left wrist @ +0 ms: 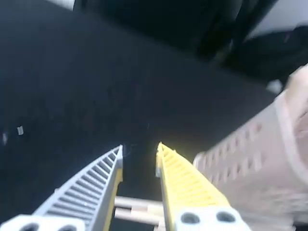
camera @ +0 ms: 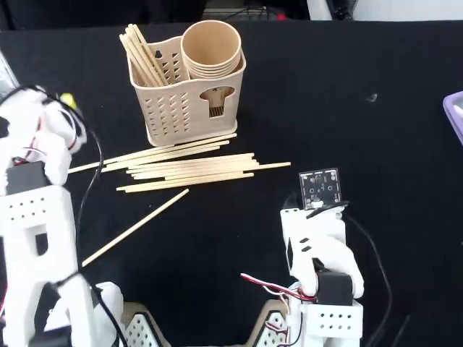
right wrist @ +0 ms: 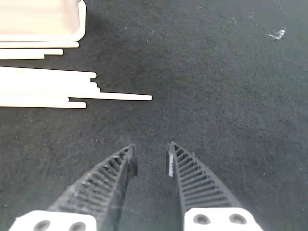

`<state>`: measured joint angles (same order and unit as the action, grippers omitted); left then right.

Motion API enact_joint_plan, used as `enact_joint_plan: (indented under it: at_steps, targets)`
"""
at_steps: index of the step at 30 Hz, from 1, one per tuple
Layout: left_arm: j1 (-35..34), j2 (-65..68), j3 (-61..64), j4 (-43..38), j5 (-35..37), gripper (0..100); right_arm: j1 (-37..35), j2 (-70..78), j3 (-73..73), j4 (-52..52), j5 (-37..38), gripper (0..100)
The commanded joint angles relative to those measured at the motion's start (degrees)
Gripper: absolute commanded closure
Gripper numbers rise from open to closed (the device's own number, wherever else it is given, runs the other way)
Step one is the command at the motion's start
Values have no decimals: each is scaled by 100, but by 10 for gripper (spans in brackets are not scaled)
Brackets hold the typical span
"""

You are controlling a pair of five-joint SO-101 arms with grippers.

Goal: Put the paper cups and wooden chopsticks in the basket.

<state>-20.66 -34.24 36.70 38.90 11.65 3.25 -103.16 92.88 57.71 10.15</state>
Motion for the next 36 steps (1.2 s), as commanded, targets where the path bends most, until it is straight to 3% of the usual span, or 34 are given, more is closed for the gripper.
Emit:
enact_joint_plan:
  at_steps: [1,9,17,24,36]
  targets:
    - [-13,615,110,-510,-246,877,-62,-382,-22,-97,62,884]
    - [66,3077,-1086,-598,-237,877,-62,-382,-22,-88,62,884]
    - [136,5011,-3486,1600,-229,880,-62,-382,-13,-88,62,884]
    - [242,5864,-4558,1873,-255,880,-62,-382,-13,-88,62,884]
    - [681,6277,-4611,2558,-273,881,-62,-382,-13,-97,62,884]
